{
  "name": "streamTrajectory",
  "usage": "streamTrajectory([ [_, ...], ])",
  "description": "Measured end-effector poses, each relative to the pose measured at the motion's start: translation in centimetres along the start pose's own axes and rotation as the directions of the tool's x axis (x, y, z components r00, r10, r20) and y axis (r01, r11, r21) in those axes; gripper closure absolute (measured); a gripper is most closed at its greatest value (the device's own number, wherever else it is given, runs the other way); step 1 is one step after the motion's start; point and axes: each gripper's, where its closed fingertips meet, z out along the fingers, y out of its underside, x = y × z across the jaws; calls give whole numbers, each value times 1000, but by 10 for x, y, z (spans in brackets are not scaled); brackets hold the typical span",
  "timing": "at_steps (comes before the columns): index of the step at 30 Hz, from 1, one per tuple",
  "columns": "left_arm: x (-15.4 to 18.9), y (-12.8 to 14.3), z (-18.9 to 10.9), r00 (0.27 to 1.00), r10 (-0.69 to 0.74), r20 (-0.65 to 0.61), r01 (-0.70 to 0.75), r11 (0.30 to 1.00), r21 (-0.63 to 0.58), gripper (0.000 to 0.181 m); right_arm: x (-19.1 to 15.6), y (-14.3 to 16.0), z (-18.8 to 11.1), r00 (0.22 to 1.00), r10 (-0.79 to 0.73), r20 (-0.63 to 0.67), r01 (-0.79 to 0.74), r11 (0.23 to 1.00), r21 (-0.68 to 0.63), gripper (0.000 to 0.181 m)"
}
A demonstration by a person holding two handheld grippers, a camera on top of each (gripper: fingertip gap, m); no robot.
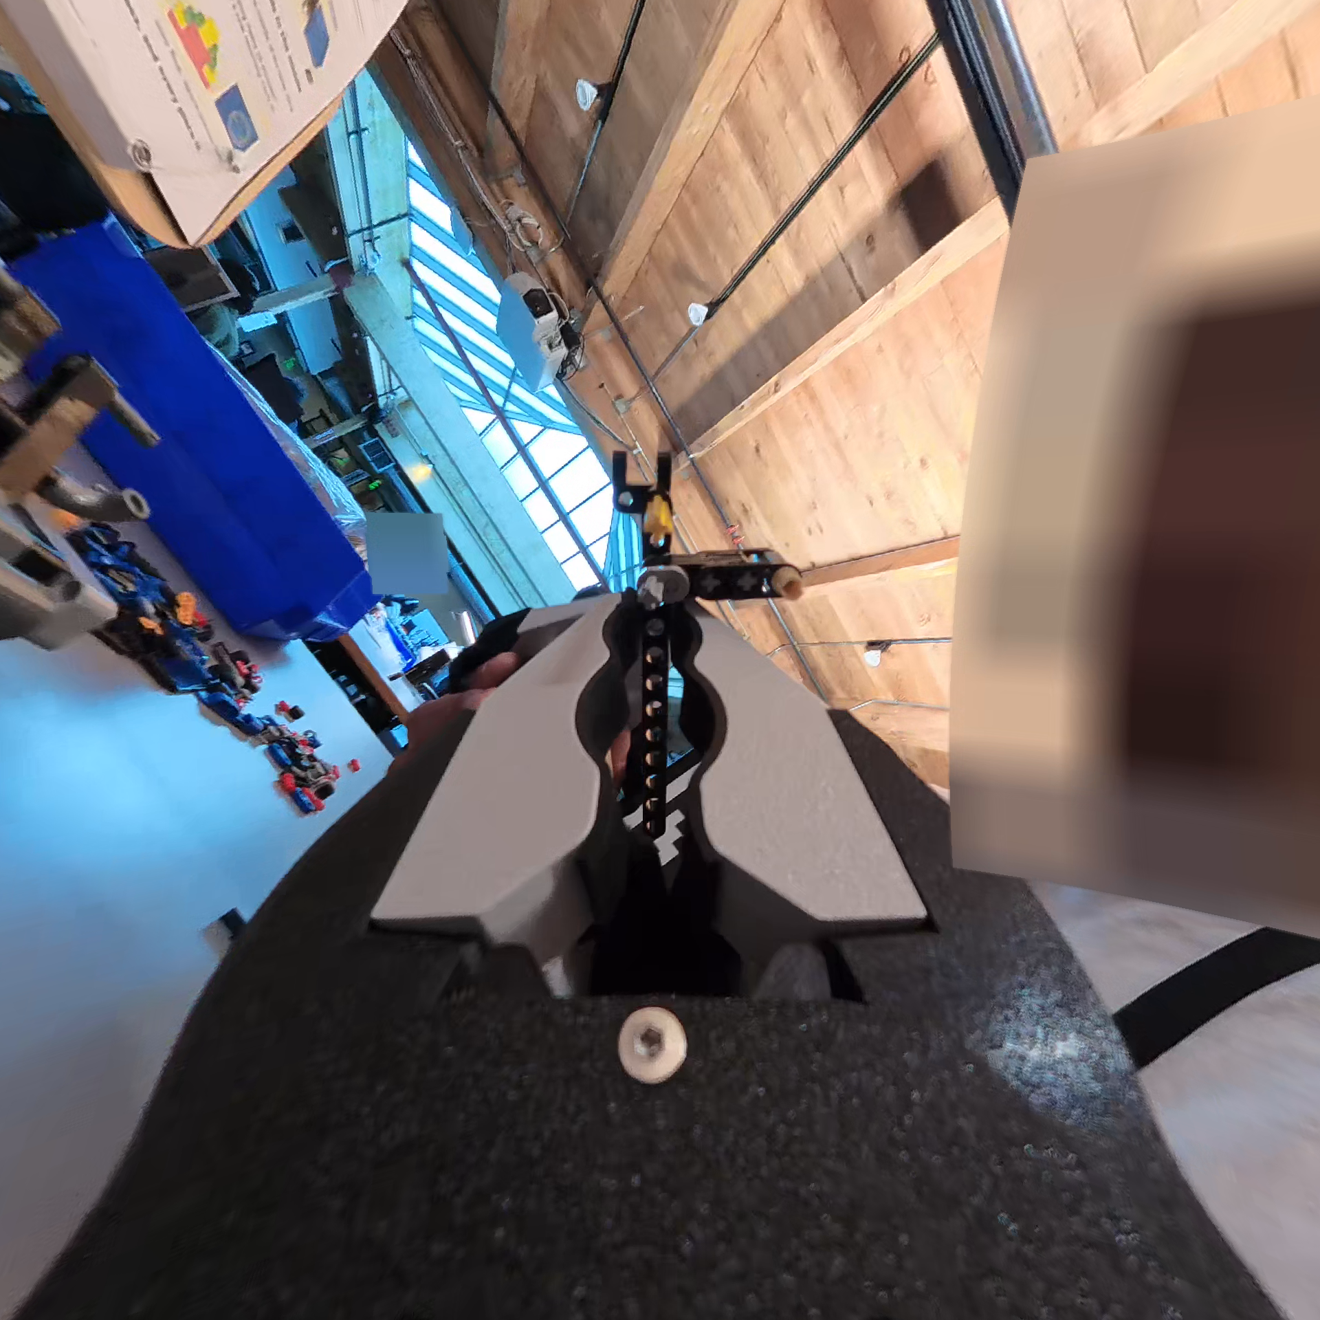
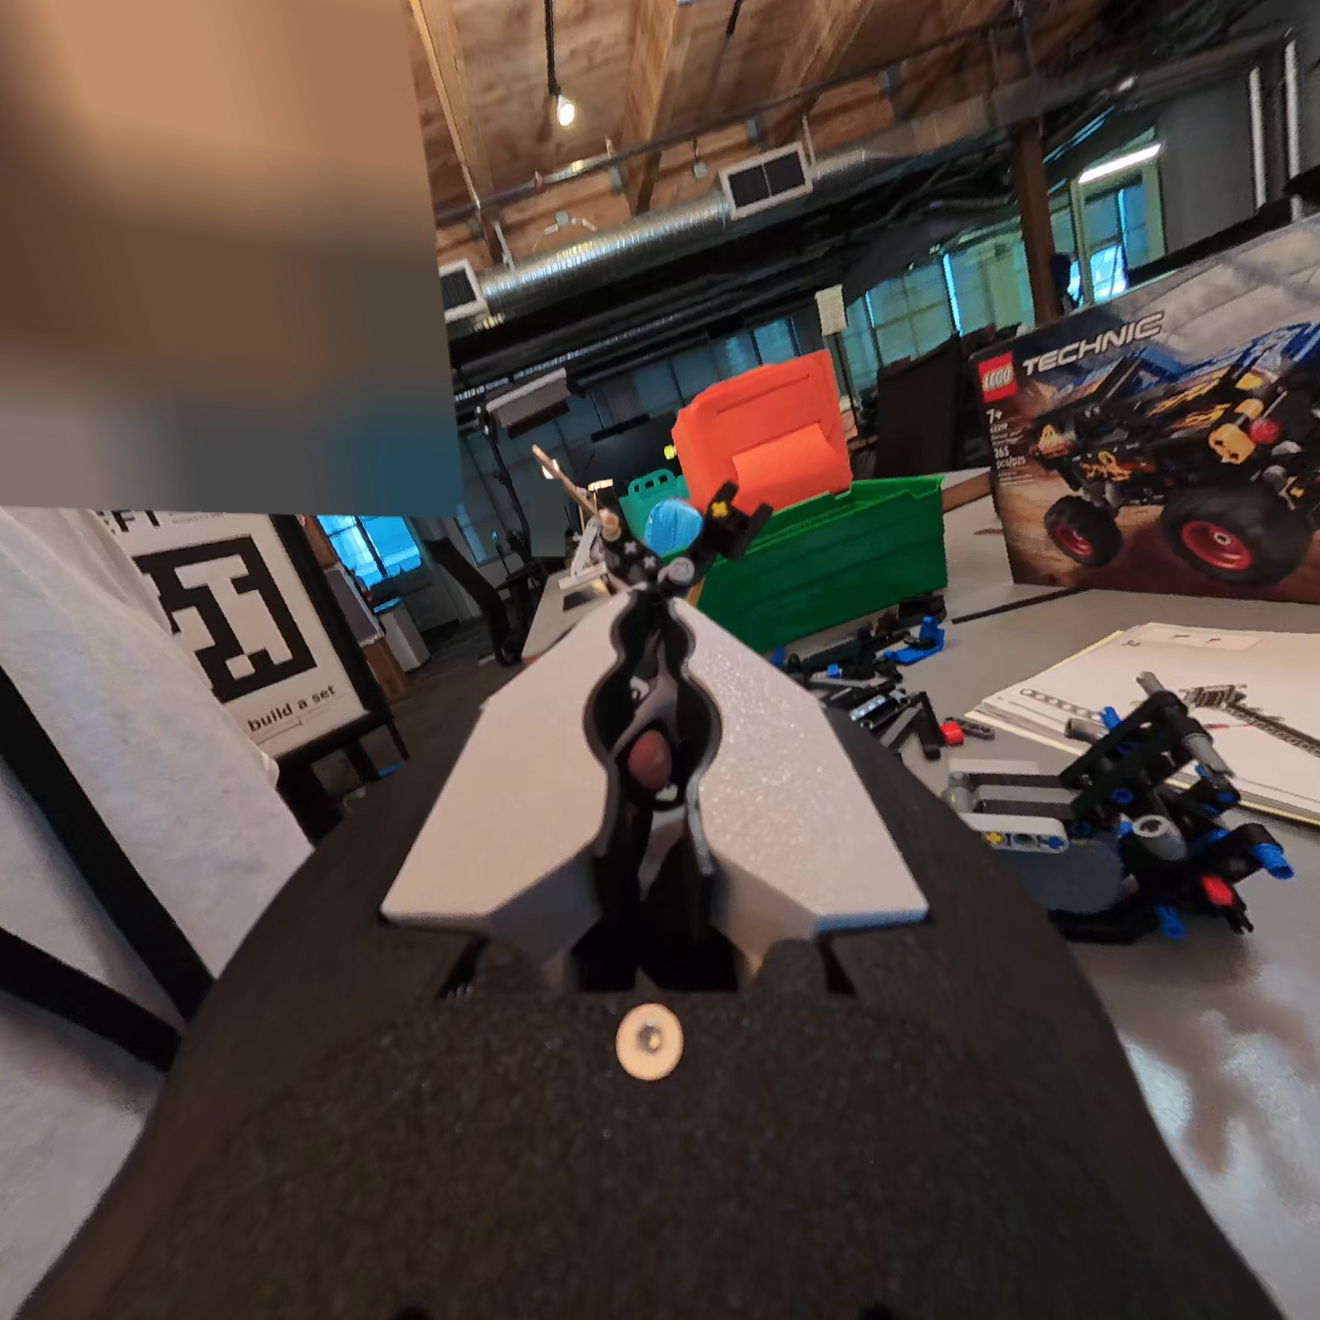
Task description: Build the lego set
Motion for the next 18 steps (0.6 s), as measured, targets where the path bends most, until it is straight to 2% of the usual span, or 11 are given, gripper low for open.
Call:
streamTrajectory([
  [2, 0, -2, -3, 1000, 3, 8, -3, 1000, -11, 176, 0, 4, -1, 1000, -25, -8, 24, 999, -37, 178],
  [4, -10, 3, -7, 994, 54, 95, -47, 996, -74, 176, 4, 4, -4, 999, -36, -33, 34, 998, -51, 179],
  [5, -14, 4, -10, 986, 96, 137, -82, 991, -104, 176, 9, 8, -7, 998, -40, -48, 35, 994, -104, 179],
  [7, -26, 7, -21, 950, 197, 243, -153, 970, -189, 177, 26, 27, -21, 989, -97, -109, 61, 954, -295, 178],
  [8, -30, 6, -27, 921, 264, 286, -199, 951, -236, 176, 39, 42, -34, 978, -156, -138, 82, 898, -431, 178],
  [10, -31, 3, -36, 866, 381, 323, -284, 908, -309, 176, 69, 68, -70, 927, -324, -191, 119, 735, -667, 178],
  [12, -31, -2, -44, 811, 475, 341, -347, 861, -372, 176, 82, 82, -98, 905, -386, -181, 109, 621, -776, 178],
  [13, -32, -5, -47, 778, 523, 348, -381, 833, -401, 176, 86, 86, -108, 902, -394, -177, 97, 584, -806, 178],
  [16, -36, -17, -58, 652, 669, 356, -485, 729, -482, 176, 91, 89, -122, 897, -405, -175, 94, 564, -820, 178],
  [18, -32, -19, -61, 642, 692, 329, -516, 708, -482, 176, 92, 87, -126, 895, -410, -175, 108, 579, -808, 178],
])
